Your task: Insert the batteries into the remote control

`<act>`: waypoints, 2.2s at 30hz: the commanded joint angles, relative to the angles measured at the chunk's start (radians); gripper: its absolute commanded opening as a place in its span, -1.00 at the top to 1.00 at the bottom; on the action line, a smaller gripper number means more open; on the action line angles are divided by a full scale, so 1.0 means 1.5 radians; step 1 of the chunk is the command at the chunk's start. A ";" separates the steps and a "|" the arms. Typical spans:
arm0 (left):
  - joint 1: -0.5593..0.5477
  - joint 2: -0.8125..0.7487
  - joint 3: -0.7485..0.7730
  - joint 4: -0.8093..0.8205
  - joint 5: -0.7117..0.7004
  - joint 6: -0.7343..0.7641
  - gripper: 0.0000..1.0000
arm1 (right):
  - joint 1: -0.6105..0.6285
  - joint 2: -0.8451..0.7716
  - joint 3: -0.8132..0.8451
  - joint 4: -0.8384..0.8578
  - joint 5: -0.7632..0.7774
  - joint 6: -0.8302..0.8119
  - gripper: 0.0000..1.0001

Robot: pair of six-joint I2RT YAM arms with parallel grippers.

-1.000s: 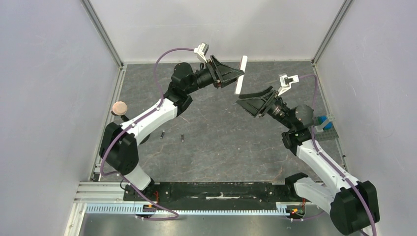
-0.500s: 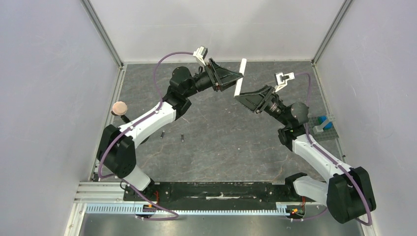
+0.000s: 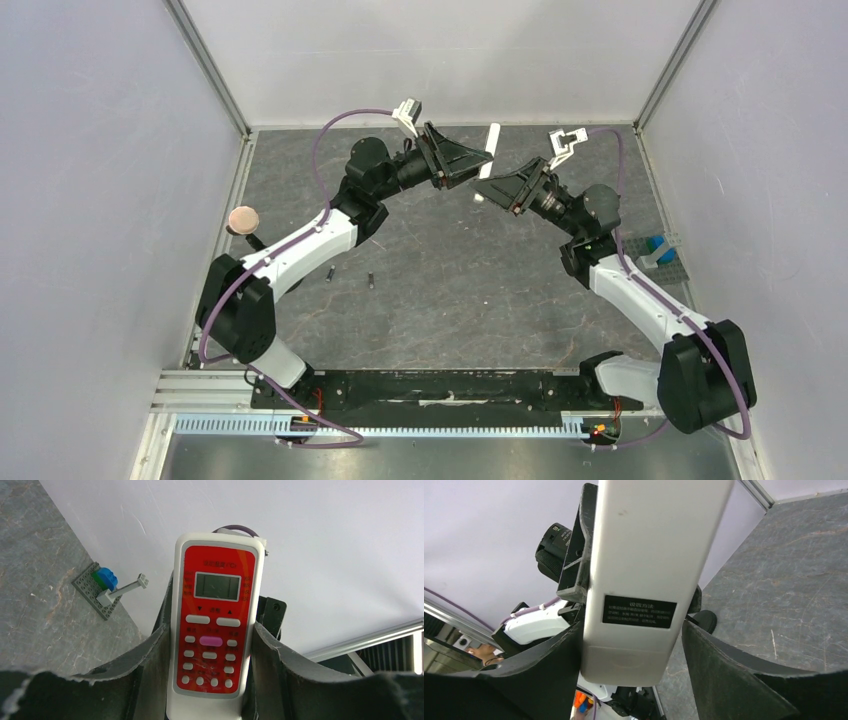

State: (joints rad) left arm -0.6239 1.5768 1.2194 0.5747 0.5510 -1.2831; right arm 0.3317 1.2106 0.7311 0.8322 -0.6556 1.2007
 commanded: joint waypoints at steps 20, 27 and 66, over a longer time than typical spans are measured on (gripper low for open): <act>-0.002 -0.084 0.024 -0.156 -0.023 0.171 -0.22 | 0.019 -0.013 0.168 -0.468 -0.002 -0.374 0.26; -0.002 -0.103 0.028 -0.202 -0.039 0.230 -0.27 | 0.024 -0.026 0.185 -0.581 -0.004 -0.471 0.33; -0.024 -0.032 0.166 -0.550 -0.116 0.443 0.06 | 0.229 0.036 0.337 -0.817 0.406 -0.735 0.42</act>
State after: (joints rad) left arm -0.6544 1.4967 1.4059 -0.1917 0.4046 -0.6212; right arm 0.6464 1.2583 1.1816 -0.4026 -0.1448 0.1532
